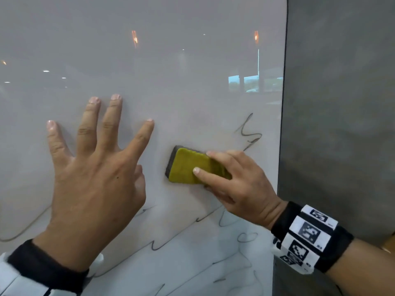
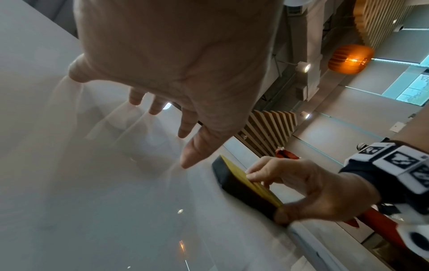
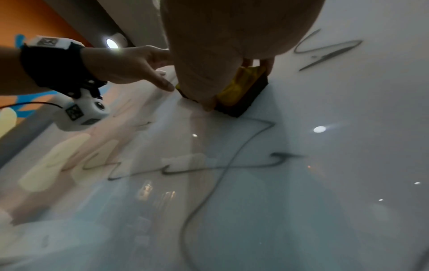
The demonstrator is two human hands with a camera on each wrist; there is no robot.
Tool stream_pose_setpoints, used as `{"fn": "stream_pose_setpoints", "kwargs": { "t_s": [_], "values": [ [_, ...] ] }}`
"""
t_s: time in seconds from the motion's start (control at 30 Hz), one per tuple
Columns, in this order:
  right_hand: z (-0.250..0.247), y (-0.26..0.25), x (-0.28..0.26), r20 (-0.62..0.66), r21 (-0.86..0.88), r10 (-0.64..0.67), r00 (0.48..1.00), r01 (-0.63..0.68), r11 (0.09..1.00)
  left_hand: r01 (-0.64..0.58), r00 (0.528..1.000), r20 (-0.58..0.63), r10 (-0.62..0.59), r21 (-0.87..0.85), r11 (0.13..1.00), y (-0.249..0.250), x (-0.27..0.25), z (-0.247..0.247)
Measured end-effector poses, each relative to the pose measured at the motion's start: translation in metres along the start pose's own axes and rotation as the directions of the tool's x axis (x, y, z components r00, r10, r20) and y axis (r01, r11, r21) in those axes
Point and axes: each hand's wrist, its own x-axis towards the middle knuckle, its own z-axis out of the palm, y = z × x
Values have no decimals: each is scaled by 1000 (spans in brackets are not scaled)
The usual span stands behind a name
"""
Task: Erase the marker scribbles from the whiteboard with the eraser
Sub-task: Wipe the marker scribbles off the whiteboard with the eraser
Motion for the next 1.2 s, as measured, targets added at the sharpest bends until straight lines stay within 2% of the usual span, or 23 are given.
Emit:
{"fn": "stream_pose_setpoints", "kwargs": {
  "t_s": [0.03, 0.1, 0.17, 0.23, 0.27, 0.3, 0.37, 0.4, 0.47, 0.5, 0.53, 0.6, 0.63, 0.67, 0.7, 0.8, 0.83, 0.9, 1.03, 1.07, 1.1, 1.17, 1.2],
  "values": [
    [-3, 11, 1, -8, -10, 8, 1000, -8, 1000, 0, 1000, -8, 0, -3, 1000, 0, 0, 1],
    [-9, 35, 4, -98, -22, 170, 981, -173, 985, 1, 1000, -20, -1, -11, 1000, 0, 0, 1],
    [-14, 54, 7, -202, 24, 394, 897, -397, 917, -2, 1000, -20, 2, -5, 1000, 0, 0, 1],
    [-13, 55, 8, -242, 65, 512, 824, -513, 856, 0, 1000, -19, 0, -6, 1000, 0, 0, 2],
    [-12, 49, 8, -240, 61, 518, 821, -520, 852, 1, 1000, -25, -1, -13, 1000, 0, 0, 3],
    [-11, 41, 6, -219, 47, 484, 847, -486, 873, 1, 999, -32, -2, -23, 1000, -1, 0, 5],
    [-9, 27, -3, -125, 4, 293, 948, -295, 956, -5, 999, -42, 4, -42, 999, -3, 0, 9],
    [-10, 25, -9, -60, -21, 185, 981, -186, 982, -11, 999, -43, 9, -46, 999, -5, 0, 11],
    [-15, 36, -13, 1, -52, 97, 995, -97, 994, -12, 999, -47, 10, -41, 999, -8, 0, 14],
    [-17, 47, -12, -25, -62, 142, 990, -143, 988, -7, 999, -51, 5, -40, 999, -9, 0, 15],
    [-19, 58, -10, -82, -60, 241, 967, -246, 967, -6, 998, -55, 4, -38, 999, -9, 0, 16],
    [-26, 77, -3, -196, 6, 469, 861, -477, 879, -17, 998, -63, 15, -27, 1000, -9, 0, 16],
    [-26, 80, -2, -220, 43, 544, 810, -550, 834, -22, 998, -64, 20, -23, 999, -9, 0, 16],
    [-24, 77, -2, -230, 59, 579, 782, -583, 810, -22, 998, -64, 21, -24, 999, -10, -1, 16],
    [-21, 69, -5, -227, 48, 573, 787, -579, 814, -18, 998, -64, 16, -25, 1000, -10, -1, 15],
    [-14, 44, -25, -105, -58, 368, 924, -375, 925, -6, 998, -63, 5, -15, 1000, -9, -1, 15],
    [-15, 43, -30, -56, -77, 306, 950, -310, 948, -5, 998, -60, 5, -11, 1000, -8, -1, 14],
    [-17, 52, -27, -49, -77, 294, 955, -297, 952, -3, 999, -52, 3, -9, 1000, -7, -2, 12],
    [-19, 52, -7, -166, 60, 518, 839, -516, 855, 34, 998, -60, -32, 25, 999, 1, -3, 5],
    [-17, 44, -4, -163, 57, 518, 839, -517, 854, 39, 998, -55, -37, 42, 998, 3, -3, 3],
    [-15, 35, -2, -149, 45, 479, 865, -478, 877, 37, 998, -46, -35, 54, 998, 4, -3, 3],
    [-11, 16, 0, -78, 18, 315, 946, -315, 949, 32, 999, -31, -29, 68, 997, 5, -4, 1],
    [-9, 10, 1, -46, 9, 256, 966, -256, 967, 33, 999, -20, -31, 73, 997, 4, -5, 0]
  ]
}}
